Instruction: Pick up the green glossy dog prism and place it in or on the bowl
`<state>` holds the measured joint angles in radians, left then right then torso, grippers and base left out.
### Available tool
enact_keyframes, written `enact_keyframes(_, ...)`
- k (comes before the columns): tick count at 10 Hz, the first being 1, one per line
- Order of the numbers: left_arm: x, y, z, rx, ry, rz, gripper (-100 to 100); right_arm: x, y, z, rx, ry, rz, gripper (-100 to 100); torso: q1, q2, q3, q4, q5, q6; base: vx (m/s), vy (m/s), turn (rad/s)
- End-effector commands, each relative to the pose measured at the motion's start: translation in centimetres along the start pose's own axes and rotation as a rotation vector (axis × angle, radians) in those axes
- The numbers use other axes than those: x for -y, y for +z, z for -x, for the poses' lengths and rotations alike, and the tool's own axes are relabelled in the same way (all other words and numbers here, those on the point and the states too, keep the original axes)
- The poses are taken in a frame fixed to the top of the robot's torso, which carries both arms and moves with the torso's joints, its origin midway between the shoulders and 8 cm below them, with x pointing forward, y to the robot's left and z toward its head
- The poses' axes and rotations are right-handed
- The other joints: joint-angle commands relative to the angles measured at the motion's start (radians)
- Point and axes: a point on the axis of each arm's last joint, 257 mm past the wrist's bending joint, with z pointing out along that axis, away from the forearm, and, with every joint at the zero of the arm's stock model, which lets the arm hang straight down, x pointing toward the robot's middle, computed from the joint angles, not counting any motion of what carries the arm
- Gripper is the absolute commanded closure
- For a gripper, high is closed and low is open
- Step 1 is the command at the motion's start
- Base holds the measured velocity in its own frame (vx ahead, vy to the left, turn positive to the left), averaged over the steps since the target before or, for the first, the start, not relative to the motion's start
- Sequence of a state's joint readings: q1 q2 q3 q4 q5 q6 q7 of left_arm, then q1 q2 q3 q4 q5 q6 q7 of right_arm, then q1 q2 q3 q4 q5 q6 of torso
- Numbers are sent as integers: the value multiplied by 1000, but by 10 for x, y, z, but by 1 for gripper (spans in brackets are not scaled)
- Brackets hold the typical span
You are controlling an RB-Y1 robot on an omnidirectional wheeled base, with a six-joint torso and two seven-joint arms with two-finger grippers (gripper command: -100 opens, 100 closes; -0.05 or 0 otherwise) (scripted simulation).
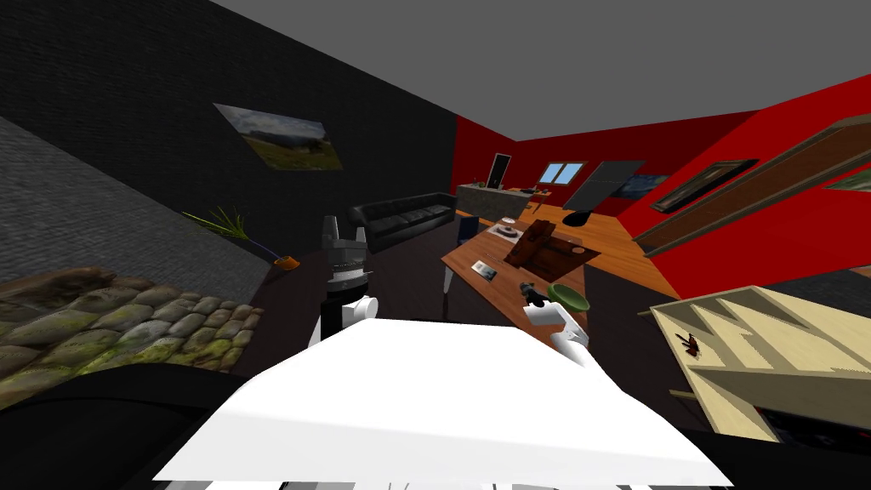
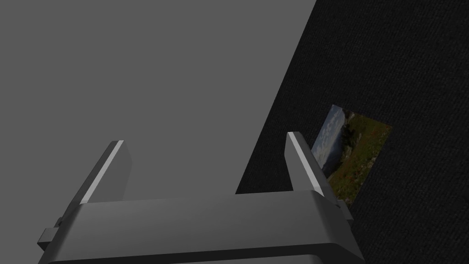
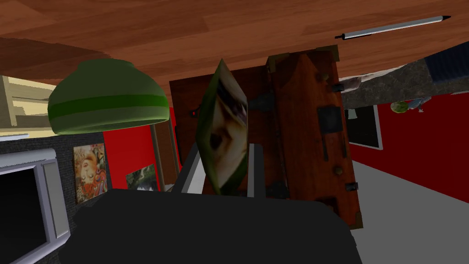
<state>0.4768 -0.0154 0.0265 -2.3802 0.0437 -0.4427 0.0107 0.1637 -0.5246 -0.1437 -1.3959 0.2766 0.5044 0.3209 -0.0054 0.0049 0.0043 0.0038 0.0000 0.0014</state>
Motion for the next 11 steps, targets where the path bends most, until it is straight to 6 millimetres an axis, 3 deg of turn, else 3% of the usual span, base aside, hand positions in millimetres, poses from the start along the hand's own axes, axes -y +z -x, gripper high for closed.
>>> enact_keyframes(1,0,0,0,0,0,0,0,-9,-1,11,7,17,16,100,0,0,0,0,0,0,-24,-93,-8)
enact_keyframes(7,0,0,0,0,0,0,0,-25,-5,48,11,53,42,100,0,2,1,0,0,0,-37,-86,24)
enact_keyframes(11,0,0,0,0,0,0,0,-10,-5,67,-1,49,0,100,-2,3,1,0,0,0,-61,-104,99)
